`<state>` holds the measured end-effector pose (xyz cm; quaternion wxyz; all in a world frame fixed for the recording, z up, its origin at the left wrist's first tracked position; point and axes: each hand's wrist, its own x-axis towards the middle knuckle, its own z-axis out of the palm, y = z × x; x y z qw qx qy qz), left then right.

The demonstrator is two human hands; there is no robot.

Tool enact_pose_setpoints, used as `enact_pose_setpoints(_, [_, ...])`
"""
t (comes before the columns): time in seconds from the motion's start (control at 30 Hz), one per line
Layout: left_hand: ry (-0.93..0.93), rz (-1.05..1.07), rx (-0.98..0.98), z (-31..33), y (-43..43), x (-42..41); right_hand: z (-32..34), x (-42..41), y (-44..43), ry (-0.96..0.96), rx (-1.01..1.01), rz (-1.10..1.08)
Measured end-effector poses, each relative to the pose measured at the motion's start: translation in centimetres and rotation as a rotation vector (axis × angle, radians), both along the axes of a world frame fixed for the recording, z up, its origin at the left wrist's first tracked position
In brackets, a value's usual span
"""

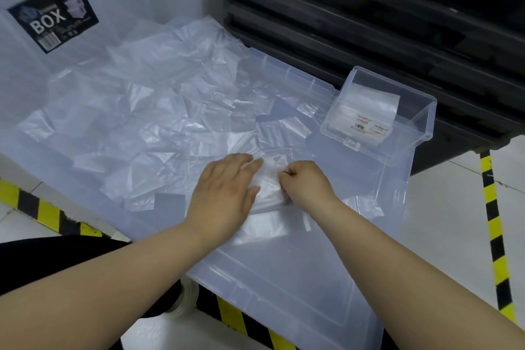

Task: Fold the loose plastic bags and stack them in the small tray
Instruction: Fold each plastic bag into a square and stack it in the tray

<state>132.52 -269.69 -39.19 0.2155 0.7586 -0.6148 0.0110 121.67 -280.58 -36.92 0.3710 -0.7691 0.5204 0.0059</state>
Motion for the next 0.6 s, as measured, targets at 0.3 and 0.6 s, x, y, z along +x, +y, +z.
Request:
enact_pose_setpoints(0.3, [0.005, -0.055, 0.460, -0.4, -1.0, -0.5, 0.1, 0.3, 0.3, -0.062, -0.021, -0.041])
enact_pose_setpoints(0.6, [-0.023, -0.043, 0.579, 0.6, -1.3, -0.8, -2.1, -0.1, 2.3, 0.075, -0.496, 0.491])
